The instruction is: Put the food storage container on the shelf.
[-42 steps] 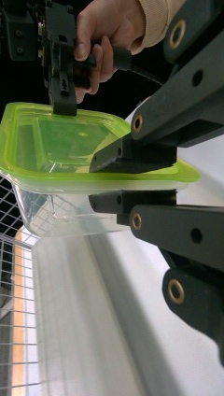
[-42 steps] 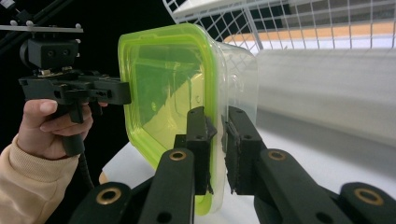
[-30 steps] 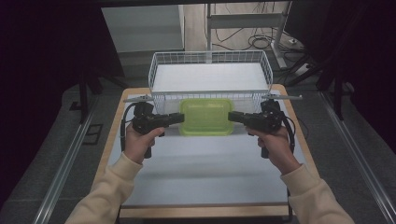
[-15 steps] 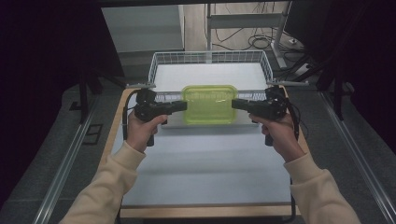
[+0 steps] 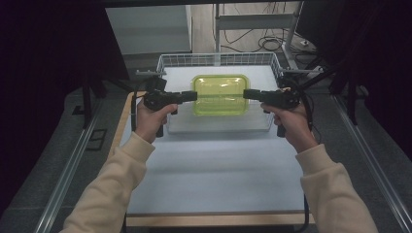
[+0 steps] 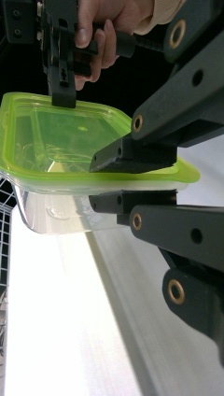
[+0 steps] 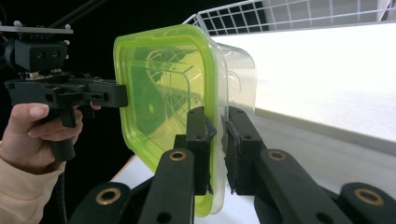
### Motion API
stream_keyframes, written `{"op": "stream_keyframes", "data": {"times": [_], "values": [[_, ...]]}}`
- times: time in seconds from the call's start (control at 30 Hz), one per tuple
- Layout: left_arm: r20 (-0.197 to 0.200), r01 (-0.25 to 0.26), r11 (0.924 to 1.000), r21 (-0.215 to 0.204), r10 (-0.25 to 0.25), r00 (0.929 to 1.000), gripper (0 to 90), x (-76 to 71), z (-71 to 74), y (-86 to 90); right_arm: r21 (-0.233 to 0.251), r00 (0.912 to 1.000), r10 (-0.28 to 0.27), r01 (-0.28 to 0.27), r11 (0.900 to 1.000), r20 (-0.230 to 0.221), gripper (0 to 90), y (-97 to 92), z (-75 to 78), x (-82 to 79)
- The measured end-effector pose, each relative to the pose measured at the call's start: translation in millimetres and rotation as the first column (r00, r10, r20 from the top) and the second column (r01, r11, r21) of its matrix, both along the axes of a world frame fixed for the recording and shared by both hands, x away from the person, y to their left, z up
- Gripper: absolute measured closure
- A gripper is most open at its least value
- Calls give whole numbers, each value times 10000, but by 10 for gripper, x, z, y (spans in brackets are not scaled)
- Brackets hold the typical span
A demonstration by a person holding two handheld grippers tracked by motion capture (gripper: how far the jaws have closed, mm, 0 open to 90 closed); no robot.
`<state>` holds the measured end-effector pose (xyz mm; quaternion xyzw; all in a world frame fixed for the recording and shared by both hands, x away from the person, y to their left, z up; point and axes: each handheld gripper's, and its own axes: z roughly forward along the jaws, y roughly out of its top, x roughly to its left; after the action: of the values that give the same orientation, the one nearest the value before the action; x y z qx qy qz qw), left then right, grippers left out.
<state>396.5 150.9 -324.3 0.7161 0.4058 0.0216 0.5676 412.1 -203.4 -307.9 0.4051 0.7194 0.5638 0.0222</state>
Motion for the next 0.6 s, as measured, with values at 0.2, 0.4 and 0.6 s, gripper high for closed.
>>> {"op": "stream_keyframes", "data": {"times": [0.2, 0.4, 0.6], "values": [[-95, -77, 9999, -105, 76, 9999, 812, 135, 51, -4, 27, 9999, -149, 149, 9999, 25, 807, 4, 57, 120], [-113, -102, 9999, -55, 101, 9999, 812, 323, 122, -6, 116, 9992, -409, 408, 9991, 31, 805, 17, 126, 313], [-374, -284, 9995, -98, 280, 9989, 811, 494, 114, 1, 68, 9983, -584, 585, 9983, -36, 804, 47, 150, 445]]}}
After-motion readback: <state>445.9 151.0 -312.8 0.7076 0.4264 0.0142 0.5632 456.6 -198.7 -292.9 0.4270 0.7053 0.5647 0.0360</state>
